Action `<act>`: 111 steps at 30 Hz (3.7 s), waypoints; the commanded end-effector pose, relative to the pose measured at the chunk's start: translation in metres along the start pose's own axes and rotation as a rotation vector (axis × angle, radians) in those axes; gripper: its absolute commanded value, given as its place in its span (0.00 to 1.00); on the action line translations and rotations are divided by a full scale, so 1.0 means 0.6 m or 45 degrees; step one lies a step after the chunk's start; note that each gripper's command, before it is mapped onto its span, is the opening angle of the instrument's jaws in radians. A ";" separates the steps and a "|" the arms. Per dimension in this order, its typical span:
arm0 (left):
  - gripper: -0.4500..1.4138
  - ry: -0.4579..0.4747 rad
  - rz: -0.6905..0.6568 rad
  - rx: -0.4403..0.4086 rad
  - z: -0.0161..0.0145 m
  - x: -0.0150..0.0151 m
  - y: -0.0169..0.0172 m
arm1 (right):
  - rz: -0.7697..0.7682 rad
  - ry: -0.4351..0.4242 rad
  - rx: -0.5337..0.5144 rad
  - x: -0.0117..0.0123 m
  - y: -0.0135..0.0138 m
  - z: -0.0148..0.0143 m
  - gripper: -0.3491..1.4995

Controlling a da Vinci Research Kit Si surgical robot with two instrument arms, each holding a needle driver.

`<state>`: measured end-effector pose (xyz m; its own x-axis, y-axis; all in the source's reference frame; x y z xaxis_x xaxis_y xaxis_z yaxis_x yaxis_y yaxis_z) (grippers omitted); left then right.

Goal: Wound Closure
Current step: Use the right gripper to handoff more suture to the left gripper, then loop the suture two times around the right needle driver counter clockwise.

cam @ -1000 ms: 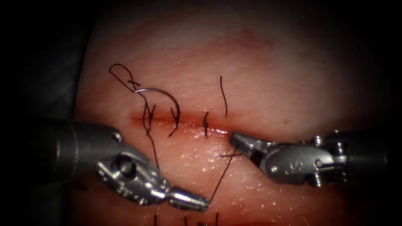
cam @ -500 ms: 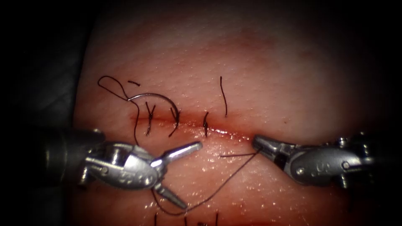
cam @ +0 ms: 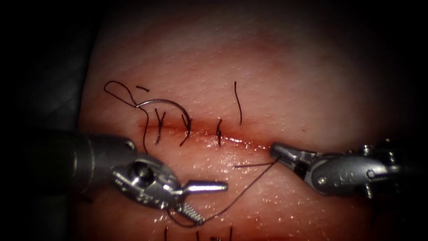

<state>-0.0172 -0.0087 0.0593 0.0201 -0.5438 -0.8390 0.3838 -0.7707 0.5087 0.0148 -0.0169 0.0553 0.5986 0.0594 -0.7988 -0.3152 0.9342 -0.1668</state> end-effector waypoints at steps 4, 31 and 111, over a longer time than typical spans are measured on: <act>0.67 0.049 0.086 -0.014 -0.0004 0.0020 -0.0001 | 0.006 0.001 0.003 -0.0010 -0.0006 0.0013 0.00; 0.63 0.067 0.187 -0.087 -0.0022 0.0024 -0.0022 | 0.040 0.020 -0.004 -0.0031 -0.0013 0.0011 0.00; 0.00 -0.020 -0.263 0.779 -0.0124 -0.0122 -0.0016 | 0.431 0.690 0.427 -0.0028 0.0027 0.0201 0.00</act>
<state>-0.0106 -0.0013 0.0636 -0.0180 -0.3583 -0.9334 -0.2220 -0.9089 0.3531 0.0216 -0.0109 0.0628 0.0209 0.2678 -0.9633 -0.1186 0.9573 0.2635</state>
